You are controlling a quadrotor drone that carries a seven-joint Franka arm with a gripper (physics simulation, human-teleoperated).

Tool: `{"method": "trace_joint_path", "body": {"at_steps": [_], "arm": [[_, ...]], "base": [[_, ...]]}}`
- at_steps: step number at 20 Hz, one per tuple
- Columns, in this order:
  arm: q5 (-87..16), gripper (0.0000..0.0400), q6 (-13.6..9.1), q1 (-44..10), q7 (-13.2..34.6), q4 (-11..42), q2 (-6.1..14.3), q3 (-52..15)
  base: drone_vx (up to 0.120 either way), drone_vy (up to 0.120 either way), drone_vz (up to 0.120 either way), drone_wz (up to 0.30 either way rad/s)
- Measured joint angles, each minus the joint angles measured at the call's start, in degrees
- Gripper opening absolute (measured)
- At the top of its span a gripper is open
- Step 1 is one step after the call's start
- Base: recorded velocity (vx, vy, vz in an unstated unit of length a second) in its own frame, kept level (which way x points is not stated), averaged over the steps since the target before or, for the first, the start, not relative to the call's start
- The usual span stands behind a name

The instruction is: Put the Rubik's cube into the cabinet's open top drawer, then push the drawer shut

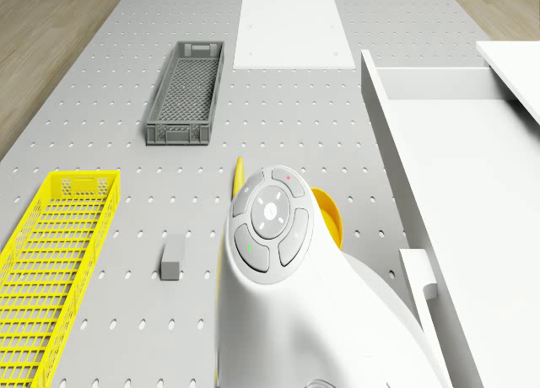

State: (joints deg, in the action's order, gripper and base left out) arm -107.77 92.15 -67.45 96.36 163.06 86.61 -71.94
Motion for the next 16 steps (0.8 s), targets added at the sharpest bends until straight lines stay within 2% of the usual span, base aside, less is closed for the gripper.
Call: {"method": "trace_joint_path", "body": {"at_steps": [3,9,16], "arm": [[0.0,0.032,0.1,0.0,0.0,0.0,0.1,0.0],[0.1,0.032,0.3,-0.1,0.1,0.0,0.3,0.0],[0.2,0.032,0.5,-0.2,0.1,0.0,0.6,-0.1]], "base": [[0.0,-0.12,0.0,0.0],[0.0,-0.12,0.12,0.0],[0.0,-0.12,0.006,0.0]]}}
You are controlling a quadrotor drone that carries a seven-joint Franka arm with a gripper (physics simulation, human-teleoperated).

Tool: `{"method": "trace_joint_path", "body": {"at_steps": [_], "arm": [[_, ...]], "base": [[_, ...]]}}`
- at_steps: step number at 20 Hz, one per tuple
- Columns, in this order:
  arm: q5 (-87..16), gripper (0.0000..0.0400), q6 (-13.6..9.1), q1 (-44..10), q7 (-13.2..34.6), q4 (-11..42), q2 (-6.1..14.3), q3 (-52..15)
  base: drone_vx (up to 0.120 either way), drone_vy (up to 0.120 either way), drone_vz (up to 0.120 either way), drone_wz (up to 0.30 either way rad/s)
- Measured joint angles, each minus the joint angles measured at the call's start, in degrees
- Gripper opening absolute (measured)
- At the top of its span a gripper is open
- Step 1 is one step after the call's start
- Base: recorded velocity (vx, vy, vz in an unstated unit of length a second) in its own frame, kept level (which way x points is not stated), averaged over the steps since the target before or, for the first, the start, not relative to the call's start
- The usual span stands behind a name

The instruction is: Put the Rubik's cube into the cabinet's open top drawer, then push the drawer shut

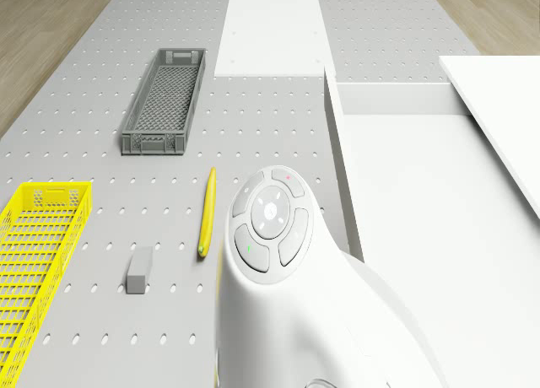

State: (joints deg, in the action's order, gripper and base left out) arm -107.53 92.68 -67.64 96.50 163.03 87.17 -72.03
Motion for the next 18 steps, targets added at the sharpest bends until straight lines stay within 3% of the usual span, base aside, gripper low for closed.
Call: {"method": "trace_joint_path", "body": {"at_steps": [18], "arm": [[0.2,0.032,0.5,-0.2,0.1,0.0,0.5,-0.1]], "base": [[0.0,-0.12,0.0,0.0]]}}
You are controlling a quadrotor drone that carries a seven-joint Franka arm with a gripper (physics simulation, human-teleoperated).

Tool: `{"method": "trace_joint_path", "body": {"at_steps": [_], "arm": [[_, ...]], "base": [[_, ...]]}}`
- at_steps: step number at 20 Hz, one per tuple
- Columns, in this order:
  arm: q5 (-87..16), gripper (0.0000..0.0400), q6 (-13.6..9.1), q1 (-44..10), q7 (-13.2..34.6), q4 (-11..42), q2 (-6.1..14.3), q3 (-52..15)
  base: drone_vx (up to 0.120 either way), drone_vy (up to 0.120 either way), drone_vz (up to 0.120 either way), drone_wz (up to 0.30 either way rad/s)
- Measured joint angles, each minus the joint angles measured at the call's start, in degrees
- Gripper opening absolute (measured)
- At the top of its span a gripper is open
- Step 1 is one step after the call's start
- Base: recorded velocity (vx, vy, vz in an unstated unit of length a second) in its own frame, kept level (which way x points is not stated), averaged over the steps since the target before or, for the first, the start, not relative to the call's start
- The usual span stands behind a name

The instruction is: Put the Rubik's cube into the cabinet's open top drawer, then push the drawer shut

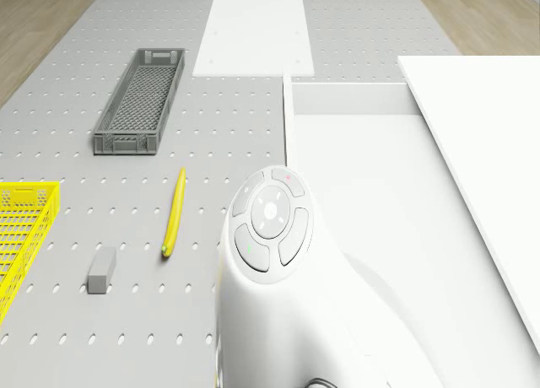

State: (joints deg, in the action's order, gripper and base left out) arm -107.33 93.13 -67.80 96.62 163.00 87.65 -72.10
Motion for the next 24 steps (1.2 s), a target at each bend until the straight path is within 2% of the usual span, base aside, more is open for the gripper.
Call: {"method": "trace_joint_path", "body": {"at_steps": [14,18,24], "arm": [[0.1,0.032,0.3,-0.1,0.1,0.0,0.3,0.0],[0.2,0.032,0.3,-0.1,0.1,0.0,0.4,-0.1],[0.2,0.032,0.4,-0.2,0.1,0.0,0.5,-0.1]], "base": [[0.0,-0.12,0.0,0.0],[0.0,-0.12,-0.12,0.0],[0.0,-0.12,-0.007,0.0]]}}
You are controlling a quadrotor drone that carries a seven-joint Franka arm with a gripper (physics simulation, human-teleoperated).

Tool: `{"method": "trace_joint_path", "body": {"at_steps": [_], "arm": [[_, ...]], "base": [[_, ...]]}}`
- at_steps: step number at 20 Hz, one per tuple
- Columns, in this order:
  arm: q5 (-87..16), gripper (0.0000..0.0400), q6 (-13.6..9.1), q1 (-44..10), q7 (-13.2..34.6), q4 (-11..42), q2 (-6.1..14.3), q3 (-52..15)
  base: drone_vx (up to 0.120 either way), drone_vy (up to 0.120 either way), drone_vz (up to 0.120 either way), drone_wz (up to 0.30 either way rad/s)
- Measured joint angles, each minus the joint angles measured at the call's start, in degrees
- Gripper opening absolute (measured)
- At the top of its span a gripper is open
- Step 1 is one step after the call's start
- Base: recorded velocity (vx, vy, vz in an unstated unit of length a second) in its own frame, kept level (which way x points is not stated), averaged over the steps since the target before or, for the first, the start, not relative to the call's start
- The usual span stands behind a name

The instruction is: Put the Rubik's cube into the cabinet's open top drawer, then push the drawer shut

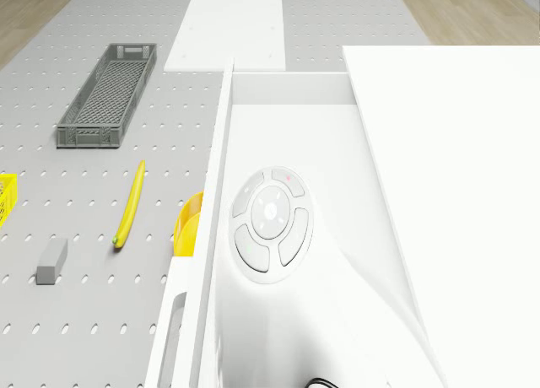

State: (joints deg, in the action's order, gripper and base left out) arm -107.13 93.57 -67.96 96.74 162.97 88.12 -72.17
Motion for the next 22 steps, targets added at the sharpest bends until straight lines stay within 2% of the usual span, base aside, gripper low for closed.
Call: {"method": "trace_joint_path", "body": {"at_steps": [10,22], "arm": [[-5.5,0.032,2.4,-1.3,0.1,-1.9,0.0,5.9],[-11.5,0.032,4.5,-2.7,-0.1,-4.8,-1.1,12.1]], "base": [[0.0,-0.012,0.0,0.0],[0.0,0.0,0.0,0.0]]}}
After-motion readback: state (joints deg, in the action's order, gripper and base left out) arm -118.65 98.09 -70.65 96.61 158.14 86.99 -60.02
